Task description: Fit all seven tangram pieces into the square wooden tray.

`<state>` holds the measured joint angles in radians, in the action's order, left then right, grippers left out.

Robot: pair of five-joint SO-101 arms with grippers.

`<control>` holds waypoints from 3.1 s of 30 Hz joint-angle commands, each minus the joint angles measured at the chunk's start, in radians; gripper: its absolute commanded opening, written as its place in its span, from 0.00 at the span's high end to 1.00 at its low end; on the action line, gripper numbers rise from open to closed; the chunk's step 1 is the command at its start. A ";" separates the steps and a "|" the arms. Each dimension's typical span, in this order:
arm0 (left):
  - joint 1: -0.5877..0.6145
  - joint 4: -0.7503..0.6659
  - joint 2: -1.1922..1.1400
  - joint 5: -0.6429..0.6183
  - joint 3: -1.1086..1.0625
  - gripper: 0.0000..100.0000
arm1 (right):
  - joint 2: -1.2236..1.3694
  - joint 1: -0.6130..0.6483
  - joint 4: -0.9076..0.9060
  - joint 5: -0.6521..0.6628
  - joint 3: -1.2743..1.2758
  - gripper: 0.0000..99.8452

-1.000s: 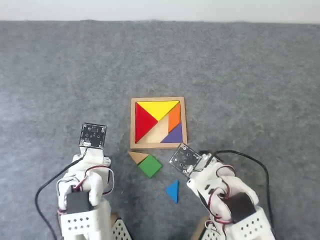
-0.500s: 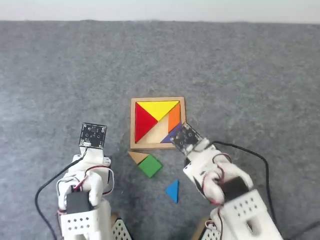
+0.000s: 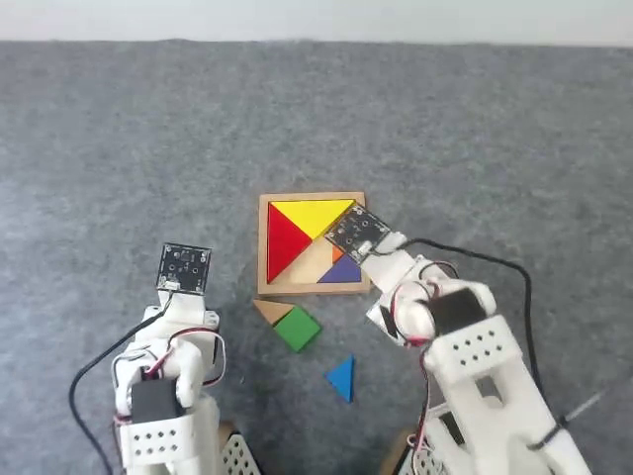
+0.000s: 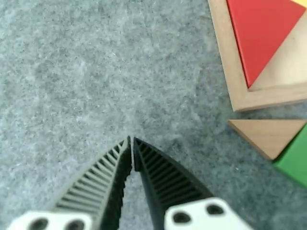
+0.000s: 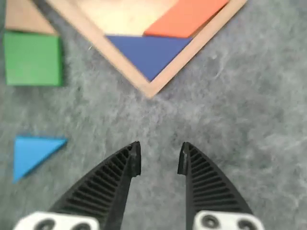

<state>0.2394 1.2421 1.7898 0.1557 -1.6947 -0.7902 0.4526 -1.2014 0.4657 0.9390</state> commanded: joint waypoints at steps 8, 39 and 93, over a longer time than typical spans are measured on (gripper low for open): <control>-0.008 0.003 0.000 -0.006 0.012 0.99 | 0.374 0.102 -0.371 -0.009 -0.493 0.87; -0.008 0.003 0.000 -0.006 0.012 0.99 | 0.624 0.240 -0.412 0.054 -0.655 0.86; -0.008 0.003 0.000 -0.006 0.012 0.99 | 0.624 0.361 -0.277 -0.299 -0.628 0.86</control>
<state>0.2409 1.2421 1.7883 0.1527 -1.6947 -0.1488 0.8930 -1.4377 0.1818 0.3836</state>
